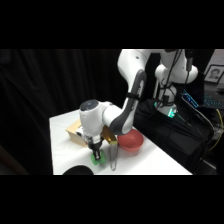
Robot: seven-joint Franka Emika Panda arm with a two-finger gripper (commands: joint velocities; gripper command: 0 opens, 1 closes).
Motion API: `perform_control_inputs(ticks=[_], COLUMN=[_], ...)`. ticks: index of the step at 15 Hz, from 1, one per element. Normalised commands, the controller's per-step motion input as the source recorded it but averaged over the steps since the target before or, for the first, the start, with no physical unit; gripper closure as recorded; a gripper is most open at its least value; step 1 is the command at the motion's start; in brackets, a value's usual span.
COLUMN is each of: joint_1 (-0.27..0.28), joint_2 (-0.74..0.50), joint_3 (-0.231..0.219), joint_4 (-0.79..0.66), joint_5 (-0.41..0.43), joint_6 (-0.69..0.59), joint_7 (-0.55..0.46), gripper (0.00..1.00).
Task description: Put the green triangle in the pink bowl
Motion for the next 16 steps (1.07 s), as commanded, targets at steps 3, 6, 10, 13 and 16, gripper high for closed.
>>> perform_control_inputs(ticks=[3,6,10,13,16], joint_1=[0.085,0.083,0.076,0.053,0.049], joint_2=[0.04,-0.07,-0.36,-0.55,-0.58], joint_3=[-0.093,-0.089,-0.094,-0.084,-0.051], joint_4=[0.07,0.01,-0.19,-0.36,-0.43], joint_5=[0.097,0.08,0.035,-0.018,-0.065], joint_6=[0.0,-0.08,-0.17,-0.24,-0.22], joint_7=[-0.03,-0.06,-0.11,-0.14,-0.11], gripper=[0.95,0.94,0.94,0.93,0.95])
